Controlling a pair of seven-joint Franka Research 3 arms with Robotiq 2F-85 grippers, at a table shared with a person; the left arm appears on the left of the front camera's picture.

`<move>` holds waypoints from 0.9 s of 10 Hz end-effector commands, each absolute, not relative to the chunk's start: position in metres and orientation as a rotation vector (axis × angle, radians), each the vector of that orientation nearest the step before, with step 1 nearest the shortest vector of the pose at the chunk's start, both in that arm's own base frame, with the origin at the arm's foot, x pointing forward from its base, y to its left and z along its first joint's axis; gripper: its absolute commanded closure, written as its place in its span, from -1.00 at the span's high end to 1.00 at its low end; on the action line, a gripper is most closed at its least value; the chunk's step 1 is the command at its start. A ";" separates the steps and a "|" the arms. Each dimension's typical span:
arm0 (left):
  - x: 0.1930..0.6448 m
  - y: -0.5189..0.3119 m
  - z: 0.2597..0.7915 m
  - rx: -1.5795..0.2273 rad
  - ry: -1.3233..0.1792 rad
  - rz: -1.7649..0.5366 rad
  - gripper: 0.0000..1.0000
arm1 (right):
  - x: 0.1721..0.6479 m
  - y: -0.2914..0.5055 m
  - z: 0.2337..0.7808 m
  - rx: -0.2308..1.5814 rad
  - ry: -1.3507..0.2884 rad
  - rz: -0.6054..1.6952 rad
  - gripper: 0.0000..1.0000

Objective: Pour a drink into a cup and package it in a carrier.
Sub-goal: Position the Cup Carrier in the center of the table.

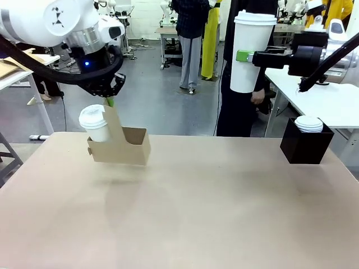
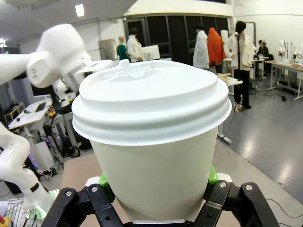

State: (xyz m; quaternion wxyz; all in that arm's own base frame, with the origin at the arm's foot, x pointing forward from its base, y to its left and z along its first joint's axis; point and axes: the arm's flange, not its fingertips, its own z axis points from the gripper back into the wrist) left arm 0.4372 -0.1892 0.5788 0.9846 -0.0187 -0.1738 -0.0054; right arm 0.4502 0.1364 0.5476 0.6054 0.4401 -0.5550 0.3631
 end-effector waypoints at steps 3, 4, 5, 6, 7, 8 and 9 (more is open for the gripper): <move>0.352 -0.270 0.562 -0.067 -0.358 0.044 -0.96 | 0.450 0.139 0.550 1.009 -1.297 0.845 0.60; 0.340 -0.289 0.554 -0.065 -0.350 0.066 -0.96 | 0.450 0.139 0.550 1.009 -1.297 0.845 0.60; 0.331 -0.312 0.542 -0.047 -0.322 0.076 -0.96 | 0.450 0.139 0.550 1.009 -1.297 0.845 0.60; 0.323 -0.328 0.532 -0.029 -0.321 0.096 -0.96 | 0.450 0.139 0.550 1.009 -1.297 0.845 0.60; 0.317 -0.346 0.524 -0.016 -0.316 0.093 -0.96 | 0.450 0.139 0.550 1.009 -1.297 0.845 0.60; 0.314 -0.361 0.517 0.000 -0.309 0.089 -0.96 | 0.450 0.139 0.550 1.009 -1.297 0.845 0.60; 0.312 -0.380 0.507 0.008 -0.308 0.101 -0.96 | 0.450 0.139 0.550 1.009 -1.297 0.845 0.60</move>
